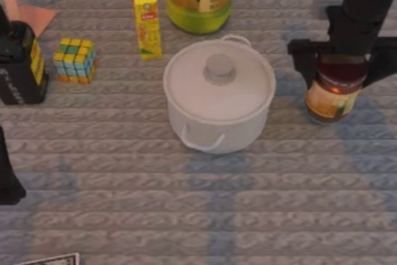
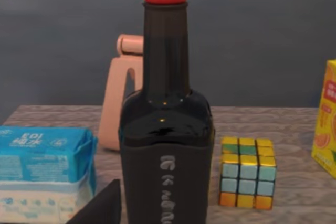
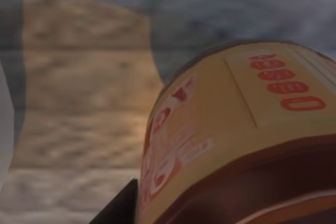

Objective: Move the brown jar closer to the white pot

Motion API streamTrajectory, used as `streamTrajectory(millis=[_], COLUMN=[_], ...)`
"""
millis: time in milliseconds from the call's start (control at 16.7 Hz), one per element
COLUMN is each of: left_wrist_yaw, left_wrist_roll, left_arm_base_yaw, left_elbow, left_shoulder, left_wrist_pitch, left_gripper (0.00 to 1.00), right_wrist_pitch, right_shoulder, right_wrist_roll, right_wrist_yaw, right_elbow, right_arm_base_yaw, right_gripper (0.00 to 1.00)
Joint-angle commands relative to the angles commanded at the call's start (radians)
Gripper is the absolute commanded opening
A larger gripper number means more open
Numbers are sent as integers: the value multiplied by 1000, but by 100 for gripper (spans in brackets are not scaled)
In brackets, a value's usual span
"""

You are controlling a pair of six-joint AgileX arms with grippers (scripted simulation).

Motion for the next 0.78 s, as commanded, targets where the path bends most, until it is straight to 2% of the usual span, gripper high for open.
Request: streamTrajectory(millis=[180, 420, 780], left_wrist_yaw=[0, 0, 0], left_wrist_roll=[0, 0, 0], left_arm_base_yaw=[0, 0, 0], left_elbow=[0, 0, 0], left_shoulder=[0, 0, 0], left_wrist_pitch=[0, 0, 0], left_gripper=[100, 100, 100], right_wrist_pitch=[73, 76, 76], right_shoulder=[9, 10, 10], right_wrist_roll=[1, 1, 1], right_wrist_yaw=[1, 1, 1], right_elbow=[-68, -71, -71], right_arm_base_yaw=[4, 4, 4], right_gripper=[0, 0, 45])
